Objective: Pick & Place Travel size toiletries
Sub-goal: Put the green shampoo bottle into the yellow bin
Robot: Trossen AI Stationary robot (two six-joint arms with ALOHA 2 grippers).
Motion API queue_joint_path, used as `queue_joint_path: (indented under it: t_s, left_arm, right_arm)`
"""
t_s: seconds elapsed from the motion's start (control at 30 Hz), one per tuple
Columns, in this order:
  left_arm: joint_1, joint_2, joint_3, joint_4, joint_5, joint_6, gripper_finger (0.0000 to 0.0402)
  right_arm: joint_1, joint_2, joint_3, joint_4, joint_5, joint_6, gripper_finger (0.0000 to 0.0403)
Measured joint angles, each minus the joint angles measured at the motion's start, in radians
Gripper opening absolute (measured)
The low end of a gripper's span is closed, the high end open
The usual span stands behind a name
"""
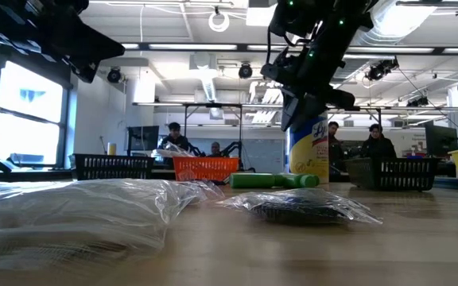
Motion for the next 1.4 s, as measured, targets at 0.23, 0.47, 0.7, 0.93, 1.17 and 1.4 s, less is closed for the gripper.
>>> queue_joint_path:
  t_s: [0.23, 0.47, 0.7, 0.93, 1.17, 1.4]
  left_arm:
    - [0.000, 0.000, 0.000, -0.001, 0.000, 0.000, 0.0000]
    - [0.000, 0.000, 0.000, -0.001, 0.000, -0.010, 0.0000]
    - [0.000, 0.000, 0.000, 0.000, -0.001, -0.031, 0.0000]
    - [0.000, 0.000, 0.000, -0.002, -0.001, -0.049, 0.0000]
    - [0.000, 0.000, 0.000, -0.003, -0.001, -0.049, 0.0000]
    - [0.000, 0.000, 0.000, -0.007, -0.001, -0.049, 0.0000]
  right_arm:
    - [-0.018, 0.001, -0.001, -0.002, -0.025, 0.049, 0.0220]
    - [-0.022, 0.122, -0.035, 0.024, -0.061, 0.052, 0.0243]
    - [-0.022, 0.232, -0.035, 0.072, -0.058, 0.049, 0.0243]
    - [-0.022, 0.276, -0.033, 0.086, -0.050, 0.045, 0.0243]
    - [-0.029, 0.277, -0.034, 0.110, -0.042, 0.053, 0.0243]
    - [-0.031, 0.277, -0.034, 0.111, -0.043, 0.053, 0.0243]
